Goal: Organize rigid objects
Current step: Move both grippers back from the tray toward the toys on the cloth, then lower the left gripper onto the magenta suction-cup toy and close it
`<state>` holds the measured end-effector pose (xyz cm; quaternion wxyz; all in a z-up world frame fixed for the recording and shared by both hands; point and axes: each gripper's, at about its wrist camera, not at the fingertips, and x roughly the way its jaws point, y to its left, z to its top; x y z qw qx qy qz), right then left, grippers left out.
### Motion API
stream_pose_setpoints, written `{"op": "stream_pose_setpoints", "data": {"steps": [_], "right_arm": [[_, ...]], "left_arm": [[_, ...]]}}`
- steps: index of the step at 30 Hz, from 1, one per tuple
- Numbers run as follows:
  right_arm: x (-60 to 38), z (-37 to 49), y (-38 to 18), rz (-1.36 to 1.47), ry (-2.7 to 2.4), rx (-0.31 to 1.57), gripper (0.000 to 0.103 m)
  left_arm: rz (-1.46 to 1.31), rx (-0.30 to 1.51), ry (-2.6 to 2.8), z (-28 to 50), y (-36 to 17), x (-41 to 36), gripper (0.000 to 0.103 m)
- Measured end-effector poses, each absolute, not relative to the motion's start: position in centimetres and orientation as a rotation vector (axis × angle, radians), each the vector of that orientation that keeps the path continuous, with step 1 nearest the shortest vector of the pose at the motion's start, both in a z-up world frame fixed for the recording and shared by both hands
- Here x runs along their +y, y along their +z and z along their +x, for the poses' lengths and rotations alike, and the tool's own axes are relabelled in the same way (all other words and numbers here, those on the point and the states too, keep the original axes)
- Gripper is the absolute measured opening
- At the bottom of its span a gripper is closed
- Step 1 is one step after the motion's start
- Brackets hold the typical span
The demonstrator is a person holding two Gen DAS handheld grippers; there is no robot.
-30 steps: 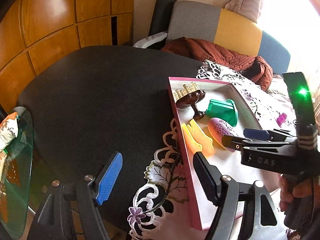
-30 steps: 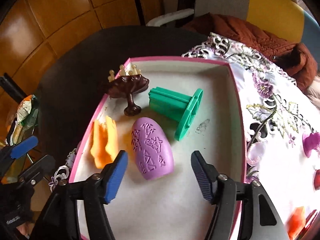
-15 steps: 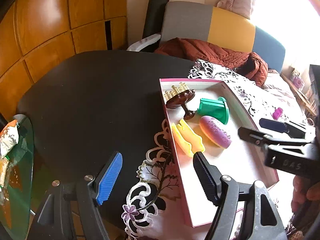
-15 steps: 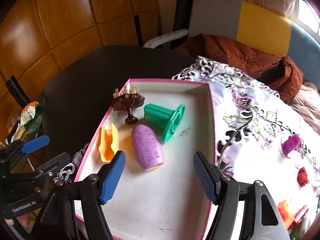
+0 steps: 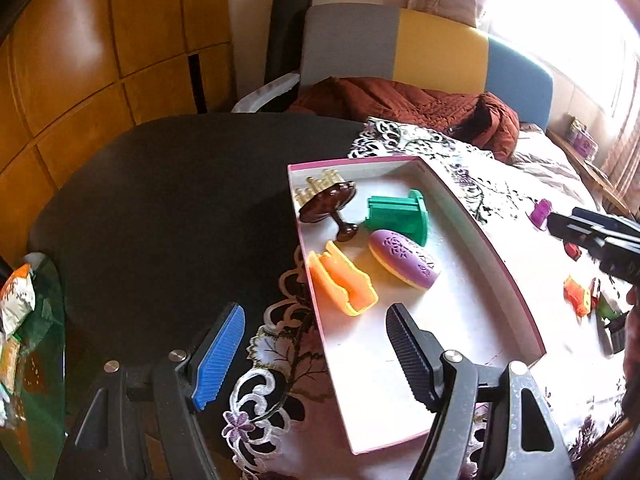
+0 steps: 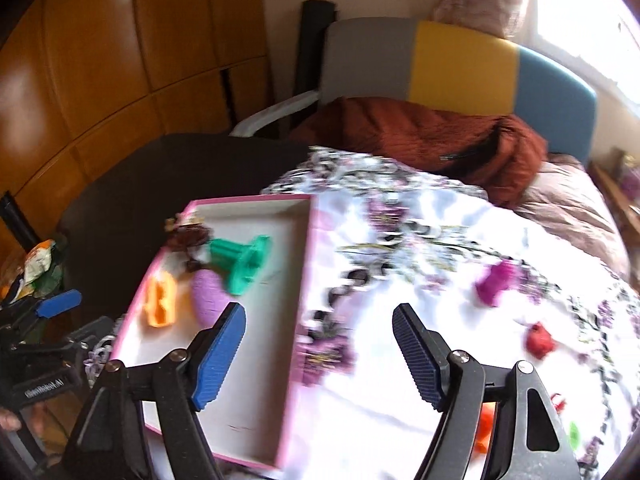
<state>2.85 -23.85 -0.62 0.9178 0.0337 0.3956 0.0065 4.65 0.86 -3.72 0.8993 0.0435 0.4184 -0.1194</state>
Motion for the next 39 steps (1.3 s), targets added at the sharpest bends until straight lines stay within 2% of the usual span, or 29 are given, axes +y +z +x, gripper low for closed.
{"op": "stream_pose_setpoints", "data": {"steps": [14, 19, 25, 26, 28, 39], "right_arm": [[-44.6, -4.4, -1.3, 0.282, -0.587, 0.763, 0.08], [-50.2, -7.3, -2.9, 0.503, -0.728, 0.728, 0.08], [-51.0, -8.3, -2.9, 0.563, -0.729, 0.699, 0.082], [-50.8, -8.1, -3.0, 0.559, -0.724, 0.7, 0.083], [-50.6, -7.9, -3.0, 0.555, -0.713, 0.7, 0.084], [-51.3, -8.3, -3.4, 0.621, -0.691, 0.695, 0.085]], "left_arm": [[0.173, 0.857, -0.462, 4.3, -2.0, -6.7, 0.074], [0.177, 0.9, -0.566, 4.6, -1.9, -11.0, 0.074], [0.186, 0.95, -0.668, 5.7, -2.3, -17.3, 0.073], [0.178, 0.96, -0.683, 5.9, -2.5, -18.1, 0.067], [0.184, 0.99, -0.71, 6.7, -2.8, -20.4, 0.063], [0.235, 1.052, -0.775, 10.4, -5.1, -30.5, 0.063]]}}
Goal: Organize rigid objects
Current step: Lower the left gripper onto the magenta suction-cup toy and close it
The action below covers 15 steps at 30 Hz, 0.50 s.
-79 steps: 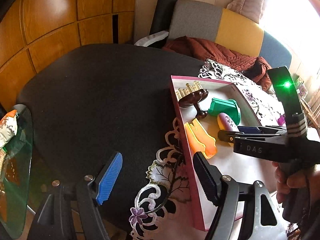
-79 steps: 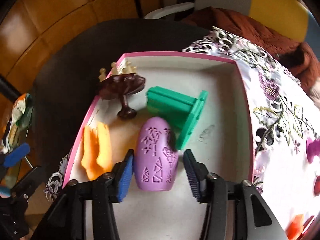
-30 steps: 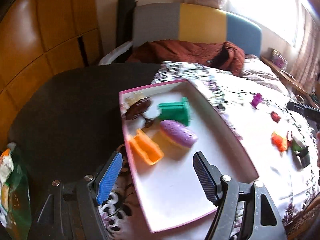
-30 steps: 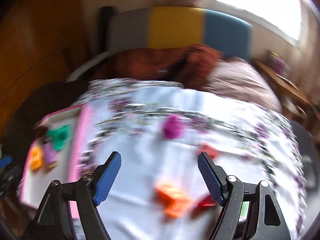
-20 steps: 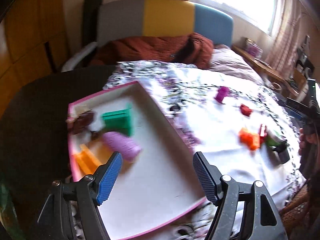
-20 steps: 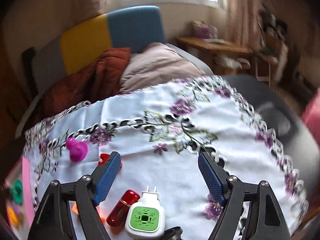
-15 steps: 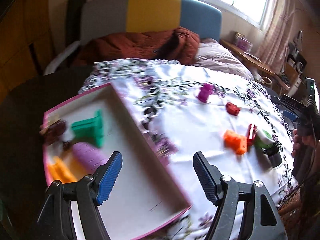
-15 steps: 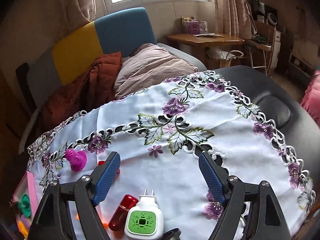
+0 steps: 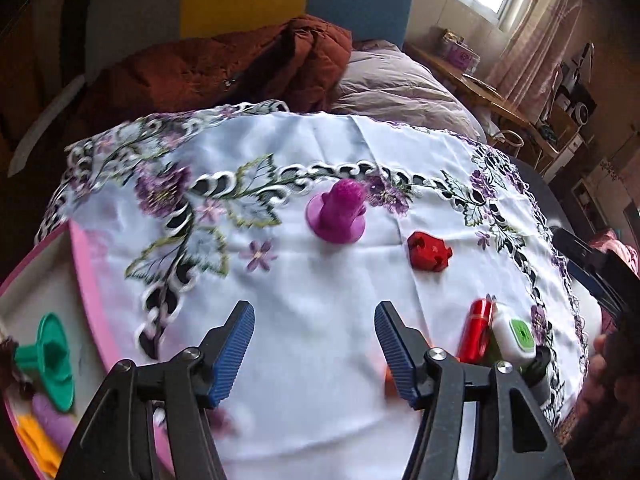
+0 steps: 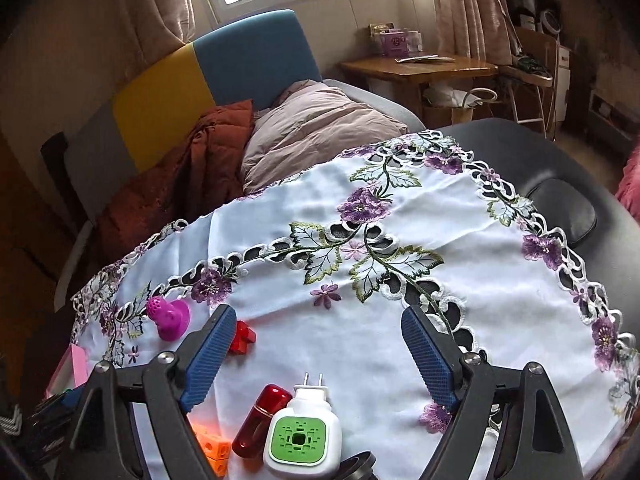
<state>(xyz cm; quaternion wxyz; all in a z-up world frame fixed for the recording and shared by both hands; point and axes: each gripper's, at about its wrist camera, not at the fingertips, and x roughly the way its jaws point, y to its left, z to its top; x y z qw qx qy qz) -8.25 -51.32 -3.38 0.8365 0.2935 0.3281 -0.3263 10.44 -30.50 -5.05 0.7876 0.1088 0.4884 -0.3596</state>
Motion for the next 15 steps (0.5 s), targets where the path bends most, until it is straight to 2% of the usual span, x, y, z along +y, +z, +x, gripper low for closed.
{"op": "stream_pose_setpoints", "data": {"steps": [15], "right_arm": [[-52.1, -7.9, -4.2, 0.691, -0.656, 0.71, 0.087]], "left_arm": [[0.371, 0.914, -0.759, 14.7, -8.2, -39.4, 0.063]]}}
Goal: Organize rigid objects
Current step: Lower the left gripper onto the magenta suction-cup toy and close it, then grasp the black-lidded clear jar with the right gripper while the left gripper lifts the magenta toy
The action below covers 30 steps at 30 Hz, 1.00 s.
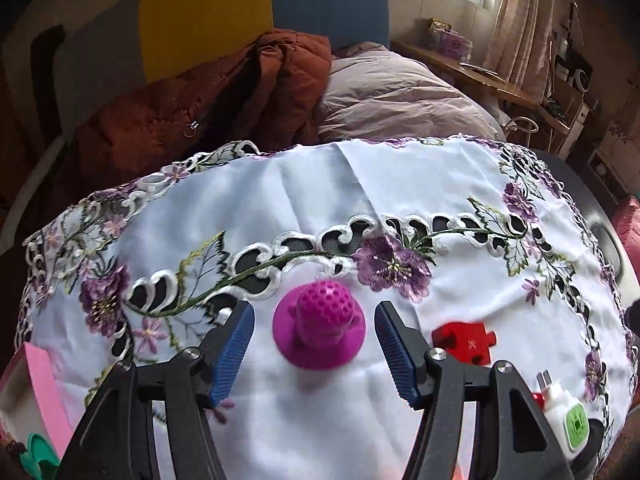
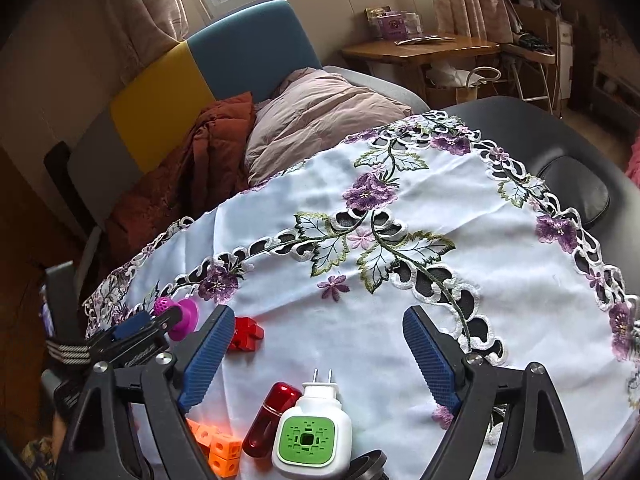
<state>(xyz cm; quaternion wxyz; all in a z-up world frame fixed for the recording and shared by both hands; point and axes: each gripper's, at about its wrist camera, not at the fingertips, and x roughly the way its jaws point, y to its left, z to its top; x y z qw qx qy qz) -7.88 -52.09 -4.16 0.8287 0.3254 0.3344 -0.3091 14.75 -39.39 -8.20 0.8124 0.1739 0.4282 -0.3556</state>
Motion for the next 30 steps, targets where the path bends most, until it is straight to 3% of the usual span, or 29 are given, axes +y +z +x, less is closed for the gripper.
{"op": "stream_pose_setpoints", "data": {"steps": [2, 11, 26, 30], "right_arm": [[-52.1, -7.8, -4.3, 0.686, -0.657, 0.715, 0.087], [-52.9, -8.2, -4.7, 0.715, -0.675, 0.718, 0.087], [-54.3, -9.7, -6.7, 0.921, -0.617, 0.772, 0.087], [-53.2, -10.4, -5.2, 0.81, -0.568, 0.866, 0.087]], "left_arm": [[0.392, 0.917, -0.743, 15.2, -8.8, -39.8, 0.041], [0.325, 0.973, -0.716, 13.7, -8.9, -35.2, 0.041], [0.352, 0.939, -0.856, 1.2, -7.4, -27.1, 0.041], [0.396, 0.933, -0.912, -1.4, -8.1, -25.8, 0.041]]}}
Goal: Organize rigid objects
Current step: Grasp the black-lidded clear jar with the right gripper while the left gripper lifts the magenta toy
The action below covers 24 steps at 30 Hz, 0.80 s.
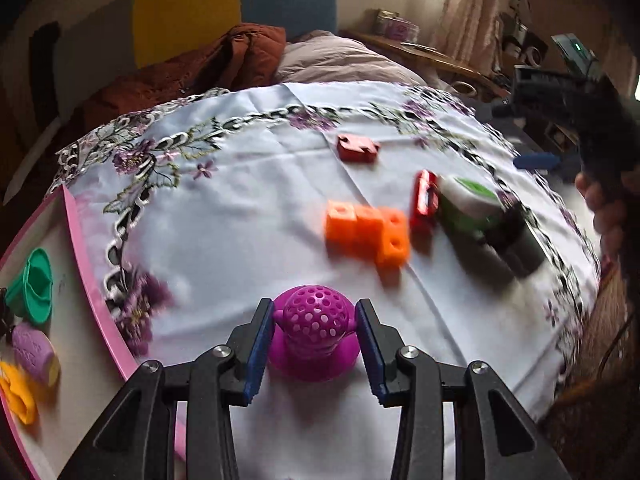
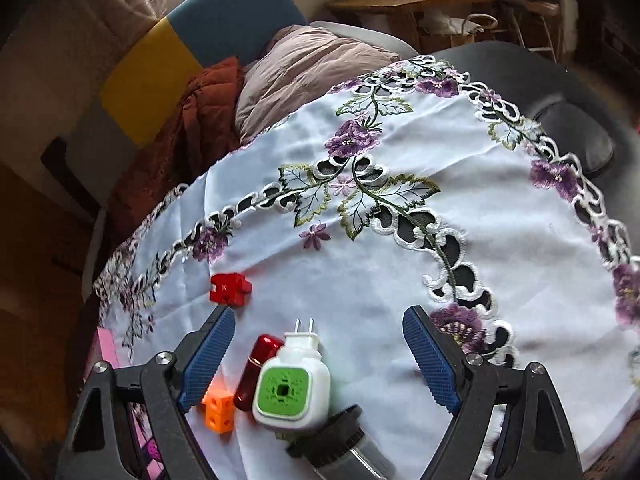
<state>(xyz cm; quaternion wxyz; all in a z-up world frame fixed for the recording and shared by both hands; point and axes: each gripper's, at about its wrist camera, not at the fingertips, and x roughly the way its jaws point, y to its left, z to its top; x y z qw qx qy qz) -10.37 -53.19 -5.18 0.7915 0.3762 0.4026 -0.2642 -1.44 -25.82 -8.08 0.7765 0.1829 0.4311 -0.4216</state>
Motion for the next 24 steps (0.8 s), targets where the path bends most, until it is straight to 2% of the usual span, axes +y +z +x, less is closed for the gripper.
{"op": "stream_pose_setpoints", "data": {"steps": [7, 14, 16, 17, 18, 24], "right_arm": [[-49.7, -11.5, -5.7, 0.617, -0.399, 1.169, 0.087], [-46.6, -9.0, -8.7, 0.434, -0.301, 1.385, 0.085], [-46.1, -8.3, -9.4, 0.391, -0.299, 1.438, 0.067], [-45.9, -8.1, -9.8, 0.365, -0.302, 1.457, 0.061], [-45.8, -8.0, -10.2, 0.35, -0.306, 1.482, 0.045], [-44.1, -8.9, -9.1, 0.28, -0.279, 1.444, 0.043]], "left_arm": [[0.384, 0.931, -0.958, -2.4, -8.8, -25.2, 0.041], [0.363, 0.94, -0.946, -2.1, -9.2, -24.4, 0.041], [0.356, 0.938, -0.94, -2.0, -9.2, -24.3, 0.041], [0.353, 0.937, -0.937, -2.0, -9.2, -24.2, 0.041], [0.35, 0.937, -0.935, -2.0, -9.2, -24.0, 0.041], [0.327, 0.936, -0.932, -2.0, -8.7, -22.9, 0.04]]}}
